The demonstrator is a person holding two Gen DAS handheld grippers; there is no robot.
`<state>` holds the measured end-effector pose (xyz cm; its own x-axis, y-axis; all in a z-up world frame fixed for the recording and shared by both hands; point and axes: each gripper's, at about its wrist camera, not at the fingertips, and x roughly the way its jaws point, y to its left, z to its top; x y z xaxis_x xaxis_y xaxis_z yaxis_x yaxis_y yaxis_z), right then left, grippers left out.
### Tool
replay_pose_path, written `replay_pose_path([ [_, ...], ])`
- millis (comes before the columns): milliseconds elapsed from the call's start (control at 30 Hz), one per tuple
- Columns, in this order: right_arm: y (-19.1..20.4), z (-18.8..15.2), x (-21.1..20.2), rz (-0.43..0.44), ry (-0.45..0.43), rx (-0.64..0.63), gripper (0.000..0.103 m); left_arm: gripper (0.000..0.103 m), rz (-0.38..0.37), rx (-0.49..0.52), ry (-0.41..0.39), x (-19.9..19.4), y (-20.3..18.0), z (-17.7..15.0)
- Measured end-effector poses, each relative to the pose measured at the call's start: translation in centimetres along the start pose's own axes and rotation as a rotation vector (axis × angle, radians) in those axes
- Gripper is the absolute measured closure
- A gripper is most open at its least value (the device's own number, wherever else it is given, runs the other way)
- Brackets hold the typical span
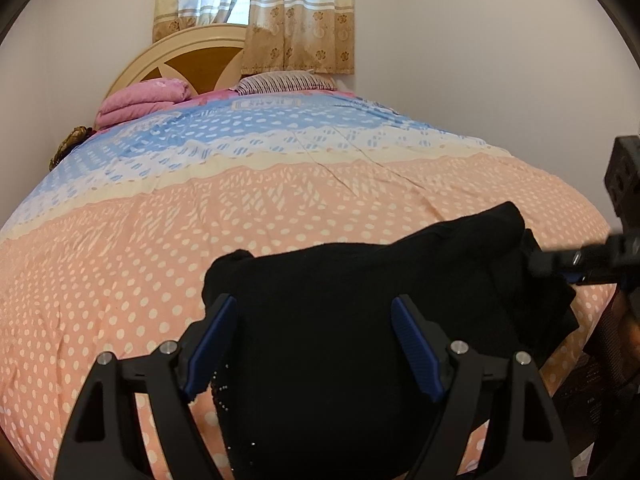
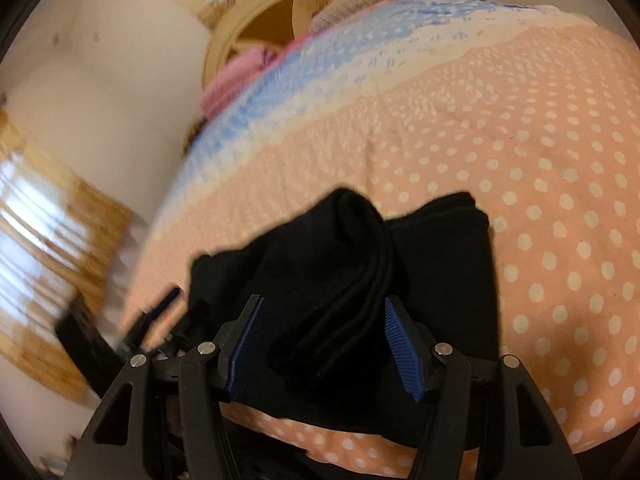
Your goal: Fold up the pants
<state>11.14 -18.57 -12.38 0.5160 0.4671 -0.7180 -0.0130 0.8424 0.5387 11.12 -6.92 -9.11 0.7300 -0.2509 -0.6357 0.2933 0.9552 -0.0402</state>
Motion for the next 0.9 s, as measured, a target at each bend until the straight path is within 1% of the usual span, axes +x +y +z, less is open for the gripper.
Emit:
replay_pose_path([
  [33,-0.1,-0.1,0.3,-0.004,0.011,-0.005,0.062,0.021,0.001,-0.002,0.000,0.0,0.1,0.0],
  [67,0.0,-0.2,0.1,-0.018,0.002,-0.026,0.077,0.021,0.003,-0.005,0.000,-0.1,0.2,0.0],
  [100,0.0,-0.4,-0.6,0.003,-0.026,-0.042,0.081,0.021,0.005,-0.009,-0.003,-0.1,0.4,0.0],
  [167,0.2,-0.7,-2.4,0.047,-0.078,-0.074,0.083,0.021,0.008,-0.028,-0.006,-0.2,1.0,0.0],
  [267,0.5,-1.4,-4.9,0.042,-0.148,-0.133,0.083,0.021,0.006,-0.057,-0.006,-0.1,1.6,0.1],
  [333,-0.5,-1.6,-5.5,0.033,-0.154,-0.122,0.083,0.021,0.006,-0.058,-0.001,0.1,1.6,-0.1],
  [467,-4.5,-1.7,-4.0,0.042,-0.102,-0.005,0.083,0.019,0.011,-0.033,0.018,0.9,0.9,-0.6],
  [500,-5.4,-1.8,-3.7,0.054,-0.092,0.023,0.083,0.019,0.015,-0.024,0.025,1.1,0.7,-0.8],
  [533,-6.4,-2.2,-3.5,0.077,-0.085,0.057,0.083,0.016,0.020,-0.014,0.031,1.4,0.6,-1.0],
  [567,-7.4,-2.5,-3.3,0.099,-0.080,0.092,0.082,0.011,0.027,-0.009,0.033,1.5,0.6,-1.1],
  [633,-8.9,-2.7,-3.3,0.153,-0.068,0.153,0.080,0.008,0.046,-0.010,0.037,1.8,0.9,-1.3],
  [700,-9.1,-2.6,-3.7,0.160,-0.060,0.159,0.078,0.007,0.035,-0.027,0.047,2.1,1.3,-1.5],
  [733,-9.0,-2.6,-4.1,0.146,-0.066,0.146,0.077,0.007,0.034,-0.032,0.050,2.1,1.4,-1.5],
  [767,-8.7,-2.5,-4.5,0.114,-0.074,0.124,0.074,0.007,0.034,-0.034,0.051,2.2,1.5,-1.6],
  [833,-8.2,-2.4,-5.3,0.052,-0.098,0.101,0.065,0.007,0.036,-0.030,0.050,2.0,1.4,-1.6],
  [867,-8.1,-2.2,-6.2,-0.003,-0.140,0.098,0.059,0.007,0.039,-0.025,0.049,1.9,1.4,-1.5],
  [900,-7.7,-2.0,-7.1,-0.046,-0.186,0.084,0.059,0.007,0.041,-0.022,0.048,1.9,1.3,-1.5],
])
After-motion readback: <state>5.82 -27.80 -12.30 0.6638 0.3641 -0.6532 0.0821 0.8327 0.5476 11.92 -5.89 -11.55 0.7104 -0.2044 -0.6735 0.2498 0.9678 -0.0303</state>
